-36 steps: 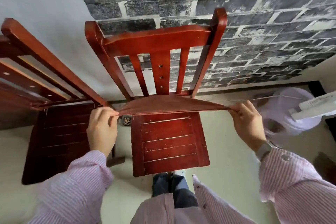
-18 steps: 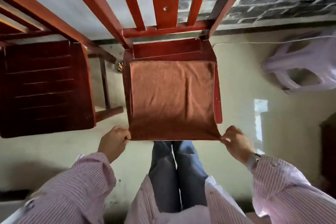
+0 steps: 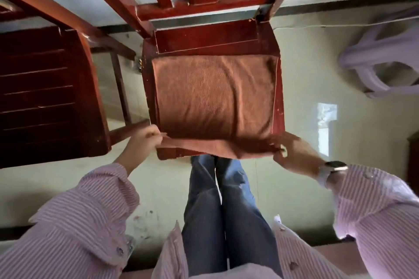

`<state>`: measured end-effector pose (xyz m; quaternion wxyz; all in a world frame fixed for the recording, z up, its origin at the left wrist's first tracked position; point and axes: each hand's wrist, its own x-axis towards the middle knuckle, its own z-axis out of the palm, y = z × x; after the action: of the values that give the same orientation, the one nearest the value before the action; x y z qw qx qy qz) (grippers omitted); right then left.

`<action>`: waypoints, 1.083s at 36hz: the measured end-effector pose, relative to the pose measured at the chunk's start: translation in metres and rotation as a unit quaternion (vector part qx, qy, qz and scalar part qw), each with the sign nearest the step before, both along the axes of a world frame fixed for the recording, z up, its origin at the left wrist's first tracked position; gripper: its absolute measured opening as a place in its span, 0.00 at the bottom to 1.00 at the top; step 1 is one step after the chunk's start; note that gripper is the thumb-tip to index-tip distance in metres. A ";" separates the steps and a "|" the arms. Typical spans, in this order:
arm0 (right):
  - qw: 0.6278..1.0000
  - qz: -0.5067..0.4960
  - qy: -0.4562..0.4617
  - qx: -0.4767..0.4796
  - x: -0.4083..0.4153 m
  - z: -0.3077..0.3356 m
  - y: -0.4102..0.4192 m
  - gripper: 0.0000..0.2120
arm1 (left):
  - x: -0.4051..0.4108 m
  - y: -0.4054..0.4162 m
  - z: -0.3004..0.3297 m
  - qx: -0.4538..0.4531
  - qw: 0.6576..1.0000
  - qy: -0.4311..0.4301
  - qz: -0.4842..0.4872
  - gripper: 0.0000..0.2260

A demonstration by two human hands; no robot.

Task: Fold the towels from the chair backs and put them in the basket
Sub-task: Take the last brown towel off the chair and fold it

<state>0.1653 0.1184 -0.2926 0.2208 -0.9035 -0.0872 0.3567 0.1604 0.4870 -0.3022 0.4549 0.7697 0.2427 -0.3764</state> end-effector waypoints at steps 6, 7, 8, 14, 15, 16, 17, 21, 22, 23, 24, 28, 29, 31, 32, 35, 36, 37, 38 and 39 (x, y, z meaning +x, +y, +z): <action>0.905 -0.404 0.044 0.124 0.049 0.001 0.010 0.14 | 0.032 -0.004 -0.006 0.026 0.989 -0.009 0.146 0.05; 0.894 -0.429 0.039 0.125 0.052 -0.001 0.010 0.14 | 0.034 -0.004 -0.007 0.014 0.989 -0.010 0.147 0.06; 0.896 -0.425 0.039 0.118 0.052 -0.003 0.010 0.14 | 0.035 -0.004 -0.008 0.004 0.991 0.000 0.134 0.08; 0.967 -0.244 0.073 0.009 0.032 -0.018 0.001 0.08 | 0.029 0.000 -0.015 0.043 0.998 0.039 -0.027 0.04; 0.964 -0.261 0.053 0.010 0.033 -0.019 0.001 0.08 | 0.030 0.001 -0.016 0.075 0.997 0.003 -0.032 0.03; 0.959 -0.282 0.031 0.016 0.037 -0.017 0.002 0.08 | 0.032 0.001 -0.016 0.103 0.994 -0.032 -0.032 0.04; 0.954 -0.300 0.010 0.022 0.042 -0.017 0.004 0.07 | 0.035 0.000 -0.015 0.123 0.990 -0.065 -0.030 0.05; 0.946 -0.315 -0.069 0.037 0.064 -0.019 0.016 0.08 | 0.054 -0.010 -0.019 0.148 0.974 -0.172 -0.012 0.07; 0.942 -0.320 -0.089 0.042 0.071 -0.021 0.019 0.08 | 0.060 -0.012 -0.022 0.155 0.970 -0.190 -0.001 0.07; 0.937 -0.328 -0.107 0.048 0.078 -0.023 0.021 0.09 | 0.066 -0.014 -0.024 0.160 0.965 -0.207 0.012 0.07; 0.933 -0.335 -0.122 0.054 0.084 -0.026 0.023 0.09 | 0.072 -0.015 -0.027 0.164 0.961 -0.220 0.026 0.08; 0.918 -0.359 -0.152 0.070 0.111 -0.041 0.030 0.10 | 0.091 -0.020 -0.039 0.194 0.949 -0.240 0.066 0.09; 0.917 -0.361 -0.154 0.071 0.117 -0.046 0.031 0.10 | 0.095 -0.020 -0.043 0.203 0.946 -0.243 0.071 0.10; 0.914 -0.365 -0.162 0.075 0.127 -0.055 0.033 0.10 | 0.104 -0.022 -0.051 0.222 0.941 -0.246 0.075 0.10; 0.912 -0.367 -0.167 0.078 0.132 -0.060 0.034 0.10 | 0.108 -0.022 -0.056 0.230 0.938 -0.247 0.077 0.10; 0.909 -0.366 -0.182 0.085 0.144 -0.073 0.035 0.09 | 0.120 -0.024 -0.066 0.239 0.933 -0.253 0.093 0.11; 0.909 -0.366 -0.181 0.086 0.147 -0.077 0.035 0.09 | 0.123 -0.024 -0.069 0.240 0.933 -0.253 0.095 0.11; 0.909 -0.367 -0.180 0.086 0.149 -0.080 0.035 0.09 | 0.125 -0.024 -0.072 0.241 0.932 -0.253 0.093 0.11; 0.909 -0.369 -0.176 0.083 0.151 -0.083 0.034 0.09 | 0.127 -0.024 -0.075 0.244 0.931 -0.255 0.089 0.11; 0.909 -0.370 -0.172 0.080 0.153 -0.086 0.034 0.09 | 0.128 -0.023 -0.078 0.248 0.931 -0.254 0.085 0.11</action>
<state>0.3188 0.1523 -0.3786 0.3902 -0.8975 0.1889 0.0807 0.2881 0.4643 -0.3806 0.3261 0.9045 0.2691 -0.0558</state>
